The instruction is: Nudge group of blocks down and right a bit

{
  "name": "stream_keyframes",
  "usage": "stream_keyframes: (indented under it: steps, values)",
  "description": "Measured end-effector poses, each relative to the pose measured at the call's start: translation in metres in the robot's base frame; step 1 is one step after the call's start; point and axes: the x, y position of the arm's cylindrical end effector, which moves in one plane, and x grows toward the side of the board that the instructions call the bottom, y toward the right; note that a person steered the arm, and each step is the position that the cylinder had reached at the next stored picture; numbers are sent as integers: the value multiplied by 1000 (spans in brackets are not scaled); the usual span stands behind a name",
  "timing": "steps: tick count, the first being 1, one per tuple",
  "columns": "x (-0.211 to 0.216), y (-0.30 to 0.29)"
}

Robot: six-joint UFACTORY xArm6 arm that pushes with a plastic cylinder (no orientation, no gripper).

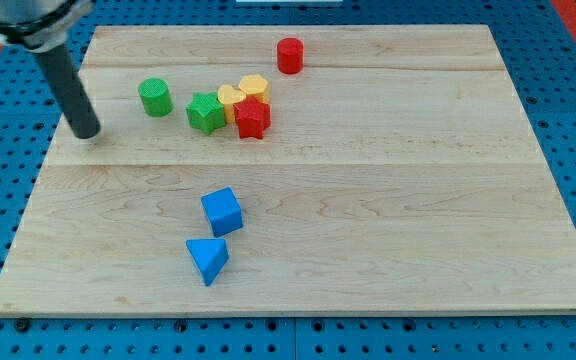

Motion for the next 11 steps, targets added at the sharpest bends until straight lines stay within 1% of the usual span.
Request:
stream_keyframes:
  steps: [1,2,3,4,5,6,7,8,9,10,11]
  values:
    - [-30,20]
    - [-46,33]
    - [-46,82]
    - [-46,104]
    - [-58,62]
    - [-84,84]
    - [-92,108]
    - [-90,127]
    - [-92,137]
    - [-122,129]
    - [-132,168]
